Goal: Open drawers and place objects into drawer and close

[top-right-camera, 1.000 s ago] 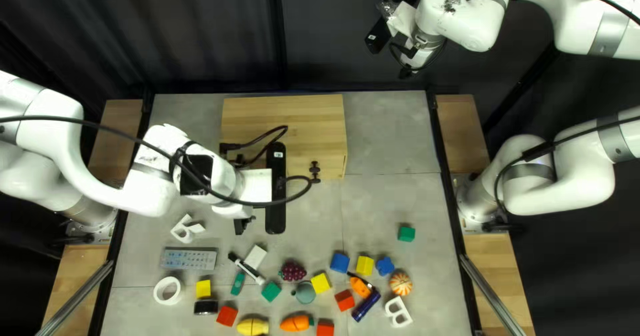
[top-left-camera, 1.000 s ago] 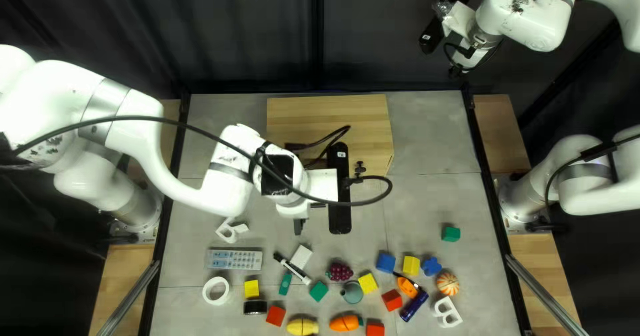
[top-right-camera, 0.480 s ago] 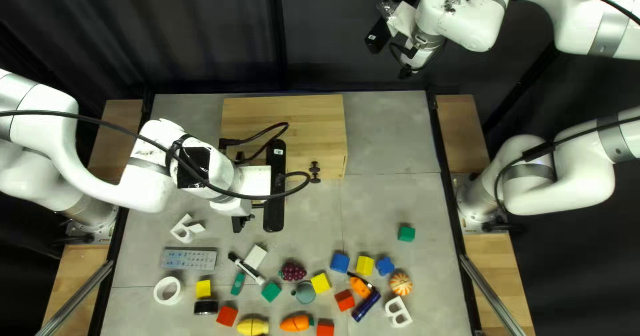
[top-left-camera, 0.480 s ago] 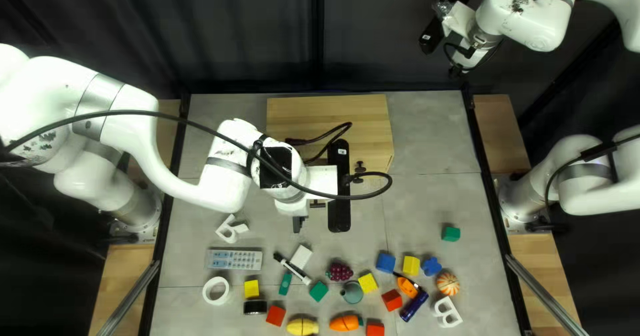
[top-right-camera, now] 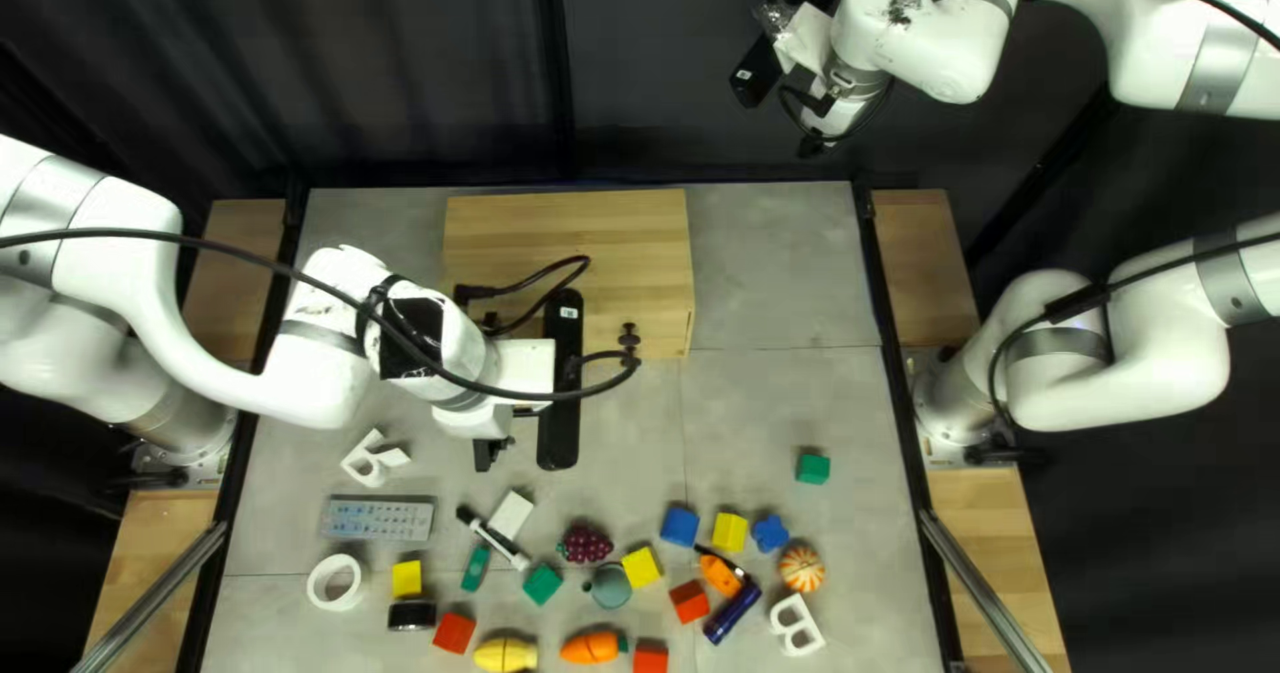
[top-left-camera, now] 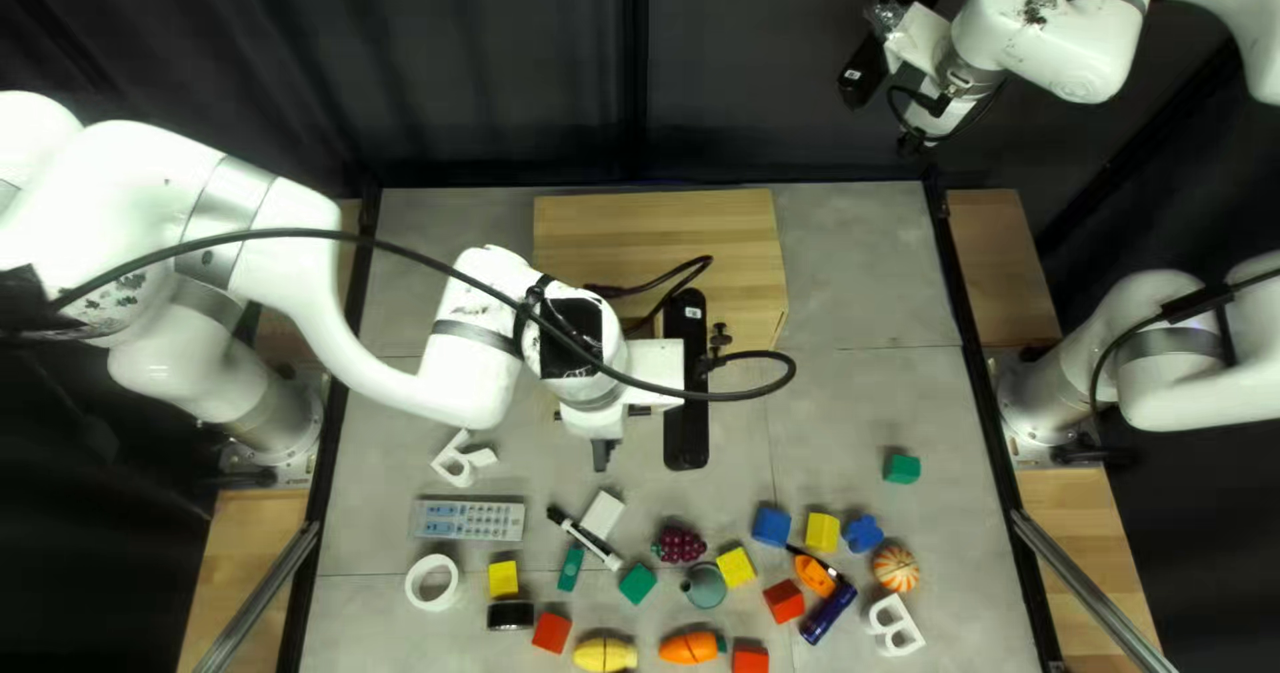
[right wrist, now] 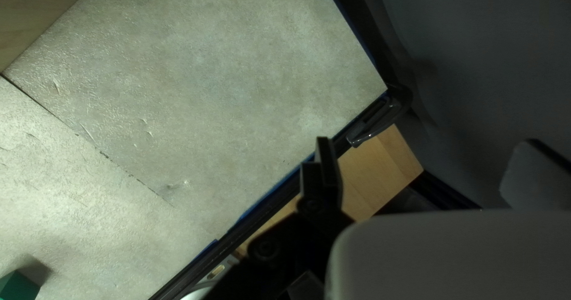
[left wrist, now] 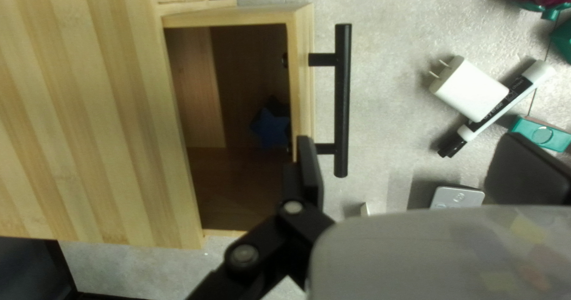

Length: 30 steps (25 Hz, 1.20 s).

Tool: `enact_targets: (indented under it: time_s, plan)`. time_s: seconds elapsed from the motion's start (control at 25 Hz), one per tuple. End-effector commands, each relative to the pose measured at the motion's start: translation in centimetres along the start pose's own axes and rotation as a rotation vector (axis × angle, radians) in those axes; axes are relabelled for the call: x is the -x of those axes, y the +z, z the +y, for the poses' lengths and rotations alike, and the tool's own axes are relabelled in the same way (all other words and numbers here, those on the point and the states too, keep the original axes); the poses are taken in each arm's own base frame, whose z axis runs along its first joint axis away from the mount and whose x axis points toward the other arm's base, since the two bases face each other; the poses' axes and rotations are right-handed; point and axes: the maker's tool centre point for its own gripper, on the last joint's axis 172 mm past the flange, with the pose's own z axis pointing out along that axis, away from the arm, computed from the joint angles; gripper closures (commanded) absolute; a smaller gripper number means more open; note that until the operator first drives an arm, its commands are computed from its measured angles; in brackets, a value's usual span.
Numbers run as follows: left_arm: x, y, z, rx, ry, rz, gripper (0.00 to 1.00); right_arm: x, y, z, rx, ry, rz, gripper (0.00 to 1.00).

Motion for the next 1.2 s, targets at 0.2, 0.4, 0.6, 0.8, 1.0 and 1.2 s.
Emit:
enact_targets:
  time_s: [0.2,0.4,0.6,0.8,1.0,1.2]
  plan:
    - [-0.2,2.4,-2.2,0.022,-0.008,-0.012,0.0,0.0,0.0,0.0,0.0,0.0,0.0,0.0]
    - [0.2,3.3,-2.8,0.039,-0.016,-0.013,0.0,0.0,0.0,0.0,0.0,0.0,0.0,0.0]
    - [0.7,4.1,-3.0,0.05,-0.026,-0.014,0.0,0.0,0.0,0.0,0.0,0.0,0.0,0.0]
    - [0.9,4.6,-3.1,0.063,-0.036,-0.014,0.0,0.0,0.0,0.0,0.0,0.0,0.0,0.0]
    - [1.3,5.0,-3.0,0.088,-0.05,-0.028,0.0,0.0,0.0,0.0,0.0,0.0,0.0,0.0]
    - [1.3,5.3,-2.5,0.12,-0.06,-0.037,0.0,0.0,0.0,0.0,0.0,0.0,0.0,0.0]
